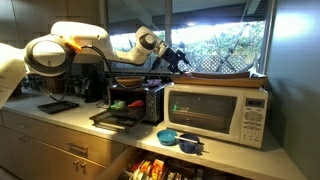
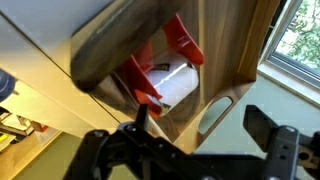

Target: Move the orange object from the wooden tray to the oven wire rack

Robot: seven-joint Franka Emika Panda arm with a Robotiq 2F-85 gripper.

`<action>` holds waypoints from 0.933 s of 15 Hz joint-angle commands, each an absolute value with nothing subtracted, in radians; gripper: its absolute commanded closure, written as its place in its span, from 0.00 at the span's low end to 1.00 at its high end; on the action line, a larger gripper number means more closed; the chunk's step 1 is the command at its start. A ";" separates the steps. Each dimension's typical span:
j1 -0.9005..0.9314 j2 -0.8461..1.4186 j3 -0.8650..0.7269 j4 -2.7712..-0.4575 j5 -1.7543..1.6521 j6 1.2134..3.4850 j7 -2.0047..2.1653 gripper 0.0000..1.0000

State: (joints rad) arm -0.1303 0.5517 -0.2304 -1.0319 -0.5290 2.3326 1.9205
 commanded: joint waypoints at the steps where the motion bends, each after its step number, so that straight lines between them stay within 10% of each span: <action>1: -0.132 0.555 -0.236 -1.048 -0.534 2.368 1.953 0.14; 7: -0.137 0.548 -0.237 -1.064 -0.533 2.367 1.948 0.12; 14: -0.134 0.572 -0.246 -1.061 -0.536 2.368 1.968 0.55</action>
State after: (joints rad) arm -0.1346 0.5676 -0.2388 -1.0364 -0.5292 2.3388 1.9368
